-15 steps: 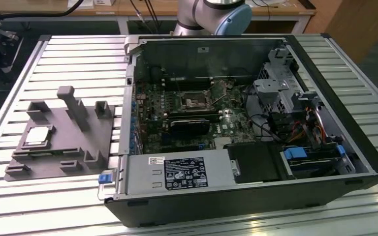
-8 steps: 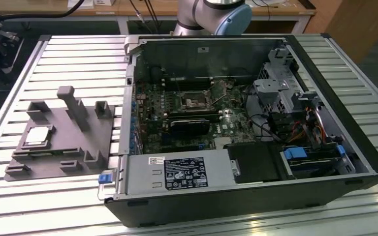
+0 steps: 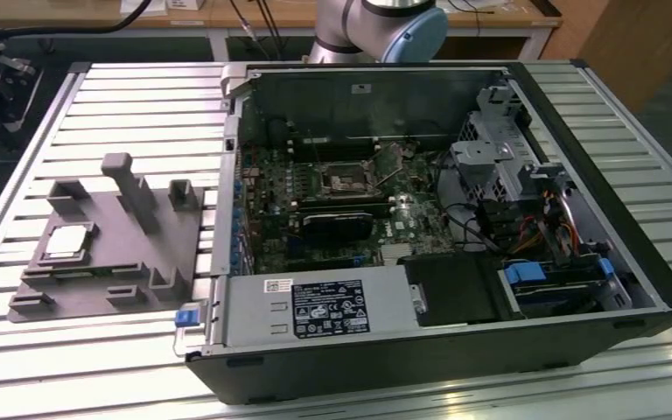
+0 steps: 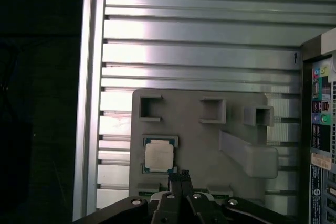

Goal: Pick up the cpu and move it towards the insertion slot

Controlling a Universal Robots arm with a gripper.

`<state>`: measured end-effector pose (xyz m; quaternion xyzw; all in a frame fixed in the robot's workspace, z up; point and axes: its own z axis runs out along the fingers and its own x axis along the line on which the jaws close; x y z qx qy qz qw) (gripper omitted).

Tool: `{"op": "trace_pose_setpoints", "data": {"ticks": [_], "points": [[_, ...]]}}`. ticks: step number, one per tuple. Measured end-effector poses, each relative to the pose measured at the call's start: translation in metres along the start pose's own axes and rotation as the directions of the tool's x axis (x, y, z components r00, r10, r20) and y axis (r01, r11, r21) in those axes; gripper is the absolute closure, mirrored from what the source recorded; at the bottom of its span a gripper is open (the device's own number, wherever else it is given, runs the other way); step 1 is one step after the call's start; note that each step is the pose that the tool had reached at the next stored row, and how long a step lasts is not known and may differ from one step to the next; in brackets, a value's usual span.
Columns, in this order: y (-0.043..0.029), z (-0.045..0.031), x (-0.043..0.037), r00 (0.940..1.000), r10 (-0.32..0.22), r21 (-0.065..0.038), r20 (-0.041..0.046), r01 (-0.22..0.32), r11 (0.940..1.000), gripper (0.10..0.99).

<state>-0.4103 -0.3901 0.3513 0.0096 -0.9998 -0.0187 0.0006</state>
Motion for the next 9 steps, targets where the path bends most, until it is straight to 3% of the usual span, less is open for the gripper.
{"op": "trace_pose_setpoints", "data": {"ticks": [9], "points": [[0.0000,0.0021,0.0000,1.0000,0.000,0.000,0.0000,0.000,1.0000,0.980]]}}
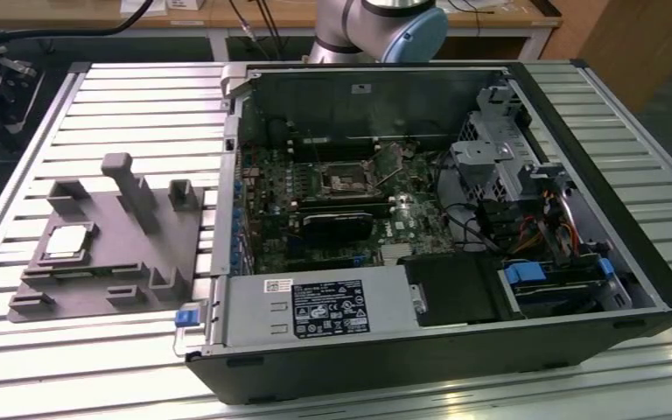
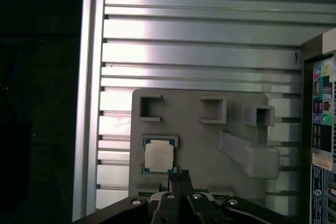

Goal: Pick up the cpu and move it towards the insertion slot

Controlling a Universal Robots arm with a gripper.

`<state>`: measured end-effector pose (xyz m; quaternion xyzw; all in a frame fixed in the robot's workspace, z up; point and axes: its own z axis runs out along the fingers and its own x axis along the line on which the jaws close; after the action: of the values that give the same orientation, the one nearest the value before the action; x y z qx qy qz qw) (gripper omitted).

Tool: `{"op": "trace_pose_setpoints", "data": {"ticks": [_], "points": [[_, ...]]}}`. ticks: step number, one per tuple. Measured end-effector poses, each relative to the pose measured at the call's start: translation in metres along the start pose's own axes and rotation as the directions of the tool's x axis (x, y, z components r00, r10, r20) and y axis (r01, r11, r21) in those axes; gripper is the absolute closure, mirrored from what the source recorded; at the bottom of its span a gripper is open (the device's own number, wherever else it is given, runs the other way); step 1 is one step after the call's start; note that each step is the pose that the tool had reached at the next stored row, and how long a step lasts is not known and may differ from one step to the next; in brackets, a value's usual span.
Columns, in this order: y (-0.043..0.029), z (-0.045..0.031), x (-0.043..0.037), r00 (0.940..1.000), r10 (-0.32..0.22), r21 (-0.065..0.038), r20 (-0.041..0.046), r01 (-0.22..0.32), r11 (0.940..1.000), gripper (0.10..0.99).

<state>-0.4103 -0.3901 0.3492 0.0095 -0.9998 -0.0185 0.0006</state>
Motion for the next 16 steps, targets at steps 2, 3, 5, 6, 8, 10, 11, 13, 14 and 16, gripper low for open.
{"op": "trace_pose_setpoints", "data": {"ticks": [2,3,5,6,8,10,11,13,14,16], "points": [[0.0000,0.0005,0.0000,1.0000,0.000,0.000,0.0000,0.000,1.0000,0.980],[0.0000,0.0009,0.0000,1.0000,0.000,0.000,0.0001,0.000,1.0000,0.980],[-0.0001,0.0012,0.0000,1.0000,0.000,0.000,-0.0001,0.000,1.0000,0.980],[-0.0001,0.0014,0.0000,1.0000,0.000,0.000,-0.0001,0.000,1.0000,0.980],[-0.0001,0.0018,0.0000,1.0000,0.000,0.000,-0.0001,0.000,1.0000,0.980],[-0.0001,0.0024,0.0000,1.0000,0.000,0.000,0.0000,0.000,1.0000,0.980],[-0.0001,0.0027,0.0000,1.0000,0.000,0.000,0.0001,0.000,1.0000,0.980],[-0.0002,0.0034,0.0000,1.0000,0.000,0.000,0.0000,0.000,1.0000,0.980],[-0.0002,0.0037,0.0000,1.0000,0.000,0.000,0.0000,0.000,1.0000,0.980],[-0.0002,0.0043,0.0000,1.0000,0.000,0.000,-0.0001,0.000,1.0000,0.980]]}}
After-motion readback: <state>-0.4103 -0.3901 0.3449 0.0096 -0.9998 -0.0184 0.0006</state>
